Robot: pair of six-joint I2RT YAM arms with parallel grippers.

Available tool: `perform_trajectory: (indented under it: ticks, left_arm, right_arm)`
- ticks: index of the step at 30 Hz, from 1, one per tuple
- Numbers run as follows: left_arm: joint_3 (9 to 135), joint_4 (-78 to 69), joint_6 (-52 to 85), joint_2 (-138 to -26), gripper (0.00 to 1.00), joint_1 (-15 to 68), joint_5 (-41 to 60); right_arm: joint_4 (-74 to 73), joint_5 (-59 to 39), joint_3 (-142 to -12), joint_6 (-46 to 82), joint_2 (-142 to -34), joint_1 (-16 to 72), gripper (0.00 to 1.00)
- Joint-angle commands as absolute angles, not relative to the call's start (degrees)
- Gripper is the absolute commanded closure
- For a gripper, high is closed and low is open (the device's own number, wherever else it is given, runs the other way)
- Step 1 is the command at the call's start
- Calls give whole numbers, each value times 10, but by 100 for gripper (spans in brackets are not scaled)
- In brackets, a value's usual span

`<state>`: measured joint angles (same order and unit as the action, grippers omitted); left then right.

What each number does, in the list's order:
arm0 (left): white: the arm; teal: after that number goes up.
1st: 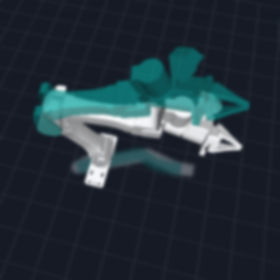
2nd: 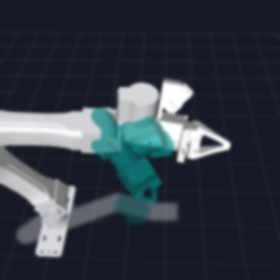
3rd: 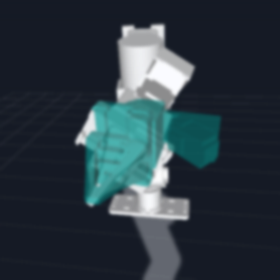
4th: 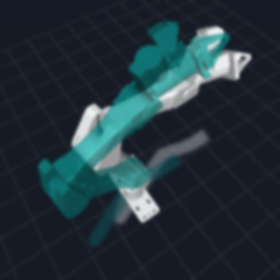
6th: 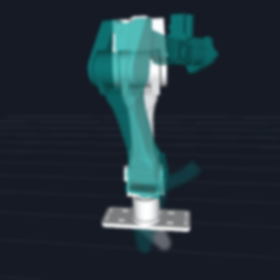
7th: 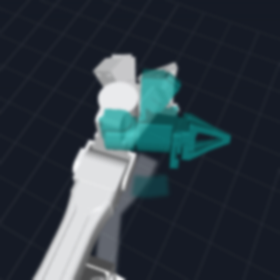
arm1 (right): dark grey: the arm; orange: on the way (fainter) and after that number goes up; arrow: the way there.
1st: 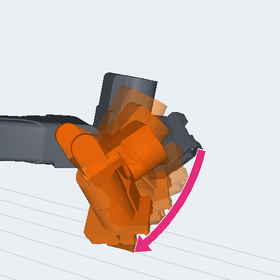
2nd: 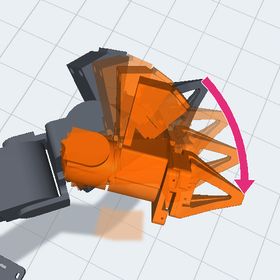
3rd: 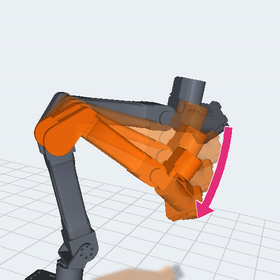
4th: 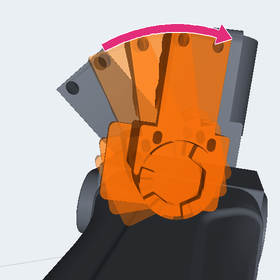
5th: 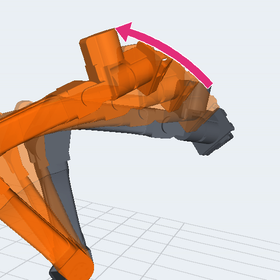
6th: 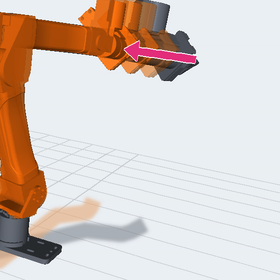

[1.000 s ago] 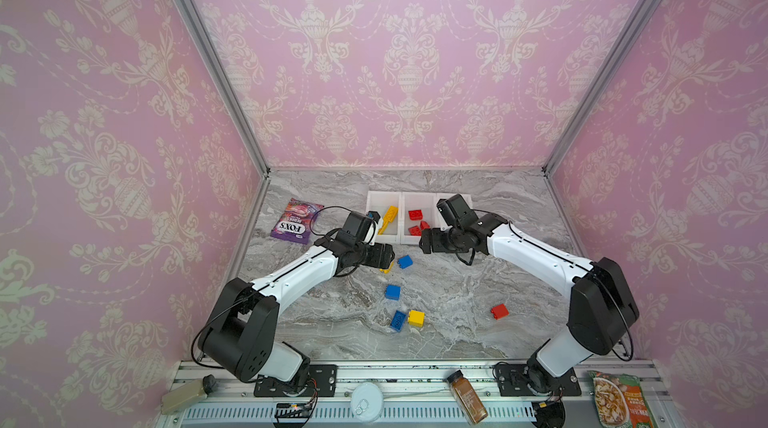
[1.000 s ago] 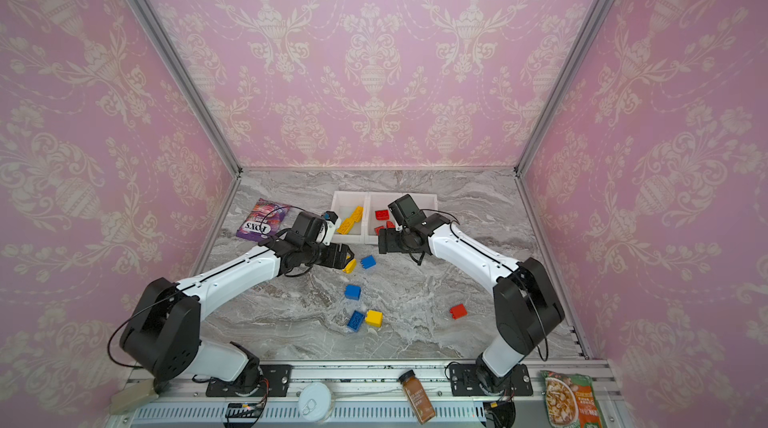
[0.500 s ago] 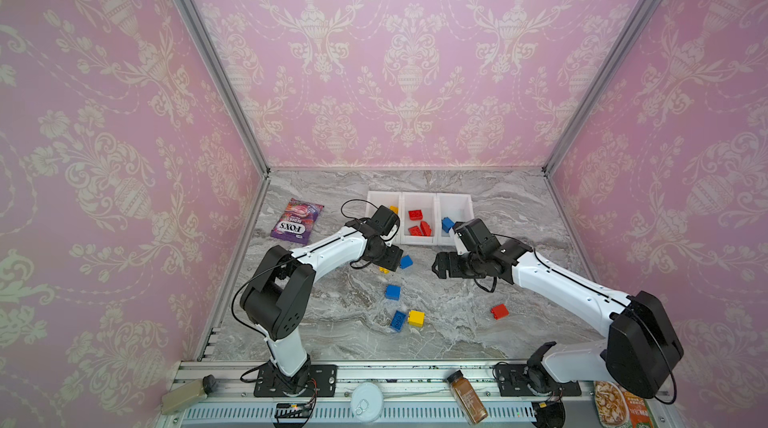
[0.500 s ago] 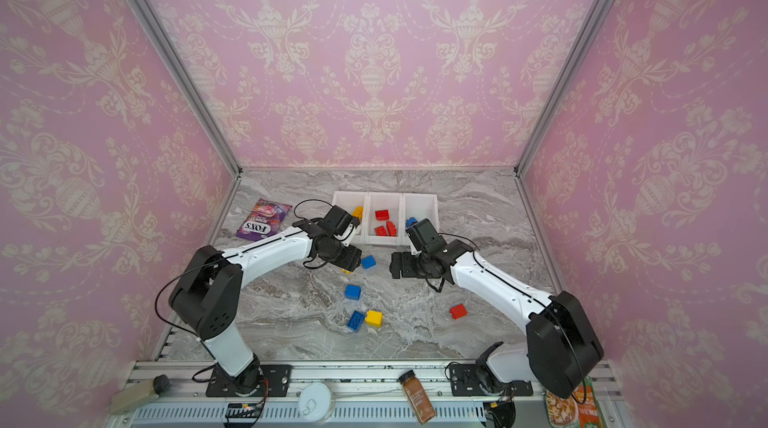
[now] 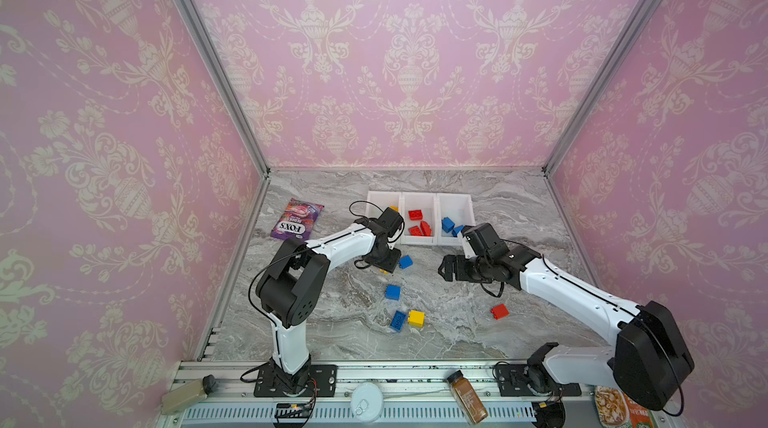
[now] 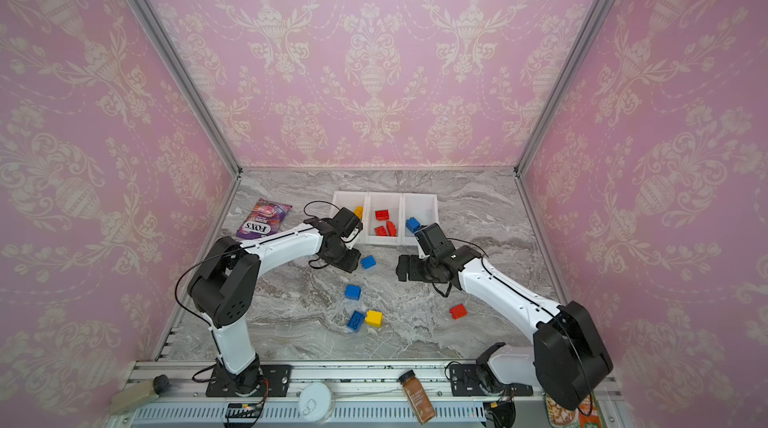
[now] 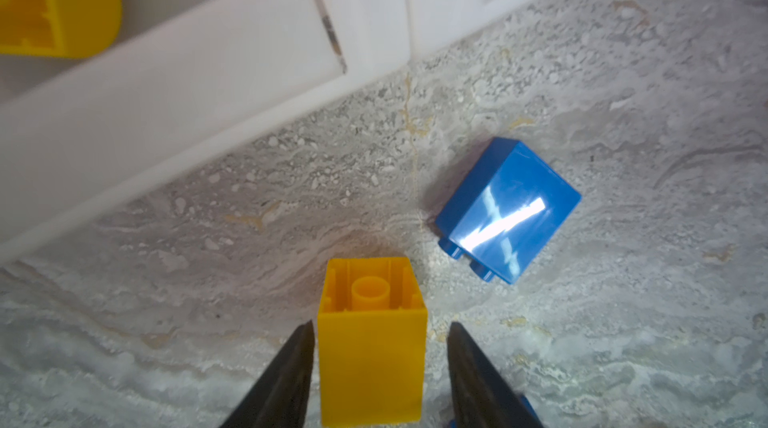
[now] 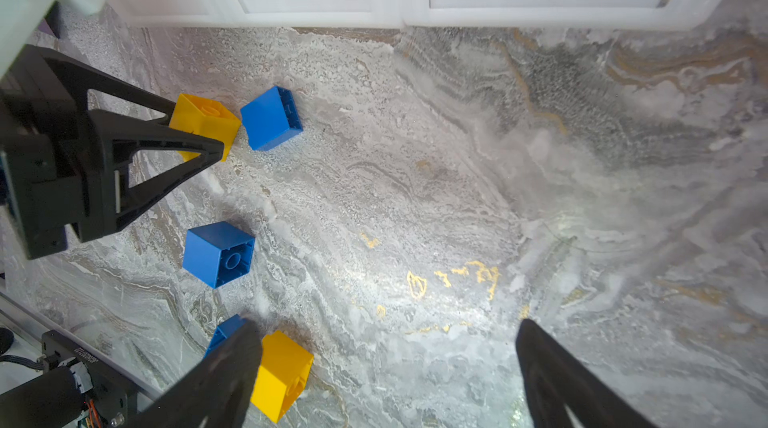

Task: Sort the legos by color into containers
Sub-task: 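Close the left gripper on the yellow brick and lift it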

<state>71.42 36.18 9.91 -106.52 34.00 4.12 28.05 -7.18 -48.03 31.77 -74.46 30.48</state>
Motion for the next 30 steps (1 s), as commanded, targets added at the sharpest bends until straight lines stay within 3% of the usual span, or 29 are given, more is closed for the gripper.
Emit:
perform_trajectory:
  ticks: [1, 14, 30]
  left_arm:
    - [727, 384, 92, -1068, 53, 344, 23]
    - [722, 389, 95, -1051, 72, 345, 16]
    - [773, 397, 81, -982, 80, 345, -34]
  right_arm:
    - [279, -78, -474, 327, -729, 302, 3]
    - [276, -77, -469, 331, -721, 300, 3]
    - [276, -77, -465, 336, -712, 300, 3]
